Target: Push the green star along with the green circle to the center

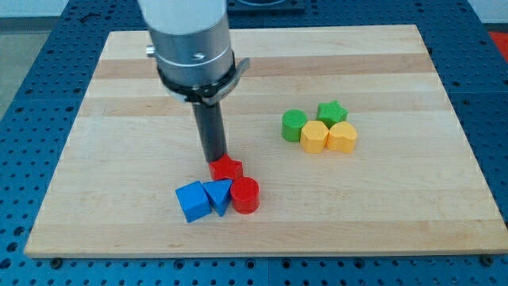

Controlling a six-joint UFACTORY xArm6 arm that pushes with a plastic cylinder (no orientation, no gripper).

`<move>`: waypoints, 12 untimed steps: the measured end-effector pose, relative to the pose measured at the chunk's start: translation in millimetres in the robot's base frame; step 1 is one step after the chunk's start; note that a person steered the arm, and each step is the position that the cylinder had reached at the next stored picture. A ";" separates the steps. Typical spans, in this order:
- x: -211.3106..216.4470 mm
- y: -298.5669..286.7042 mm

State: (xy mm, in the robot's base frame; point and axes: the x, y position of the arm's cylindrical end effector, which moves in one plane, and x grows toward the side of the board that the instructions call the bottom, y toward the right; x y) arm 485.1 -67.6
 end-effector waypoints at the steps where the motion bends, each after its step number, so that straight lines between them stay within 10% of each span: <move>1: -7.7 0.0; 6: -124.9 67.3; 12: -12.7 194.6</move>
State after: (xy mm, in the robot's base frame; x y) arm 472.3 127.0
